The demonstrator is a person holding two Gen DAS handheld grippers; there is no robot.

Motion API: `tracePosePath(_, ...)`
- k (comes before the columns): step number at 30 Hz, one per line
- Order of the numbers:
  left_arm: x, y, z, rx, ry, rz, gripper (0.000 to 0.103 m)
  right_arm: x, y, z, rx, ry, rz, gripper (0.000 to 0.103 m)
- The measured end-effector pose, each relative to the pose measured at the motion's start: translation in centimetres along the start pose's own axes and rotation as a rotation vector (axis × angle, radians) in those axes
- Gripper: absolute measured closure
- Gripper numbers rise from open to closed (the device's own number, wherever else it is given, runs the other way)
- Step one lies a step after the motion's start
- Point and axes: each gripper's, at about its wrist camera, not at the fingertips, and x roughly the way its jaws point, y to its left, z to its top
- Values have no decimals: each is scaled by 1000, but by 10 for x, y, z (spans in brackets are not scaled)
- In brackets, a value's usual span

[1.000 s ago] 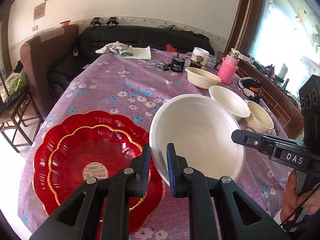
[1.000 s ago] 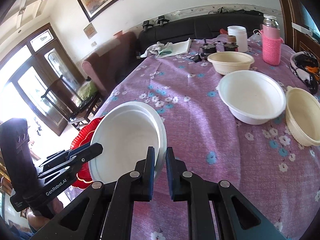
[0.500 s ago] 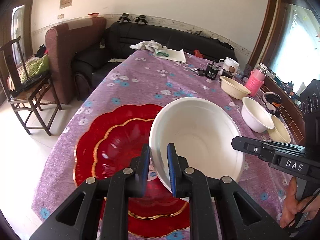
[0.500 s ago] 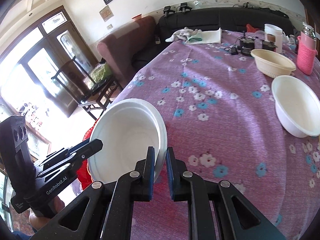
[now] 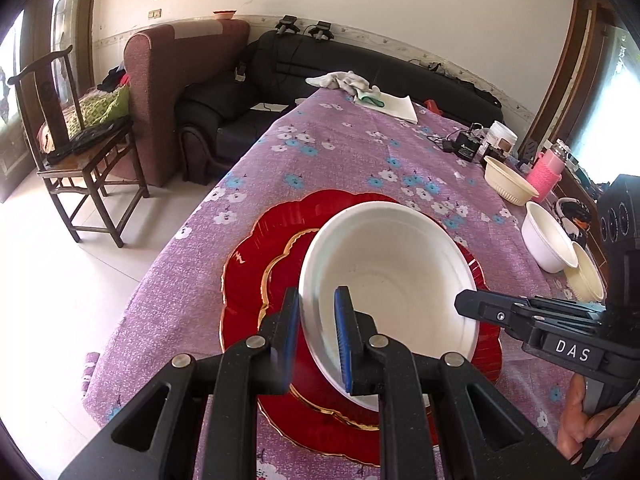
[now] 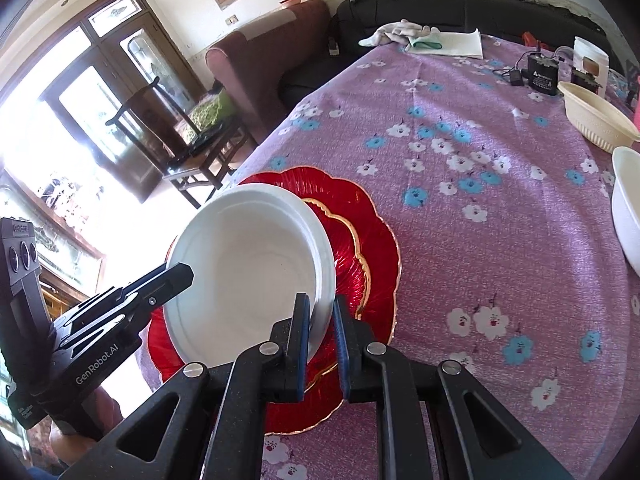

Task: Organize plates and bowls
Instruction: 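Lower the white bowl onto the stacked red plates with the left tool, then open the left tool to release the white bowl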

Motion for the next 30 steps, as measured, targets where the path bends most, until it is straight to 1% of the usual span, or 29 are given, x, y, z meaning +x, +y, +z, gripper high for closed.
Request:
tracePosePath(5,3,3,-1,-3,5,-3,87,5,-1,0,12,7,-1,88)
tracePosePath(8,6,3,0,-10,11,-2,87,5,0,1,6,-7,-2,88)
tracePosePath(12,6,6,1,-18,9,3,84,2,2,0,-4,-22,-16,88)
tracePosePath(13,5,7,1,-21,7,5,78,2,1,0,-3,-23,-13,85)
tracePosePath(14,4,8,2,-25,3,12,68,1,0,1,0,-25,-11,81)
tracePosePath(16,2,8,2,-25,-5,15,60,-2,-1,0,5,-35,-10,78)
tracePosePath(24,-8,0,6,-7,-28,26,60,-22,-12,-2,36,-77,16,77)
tracePosePath(30,-19,-11,12,11,-53,30,60,-44,-32,-7,88,-115,32,77)
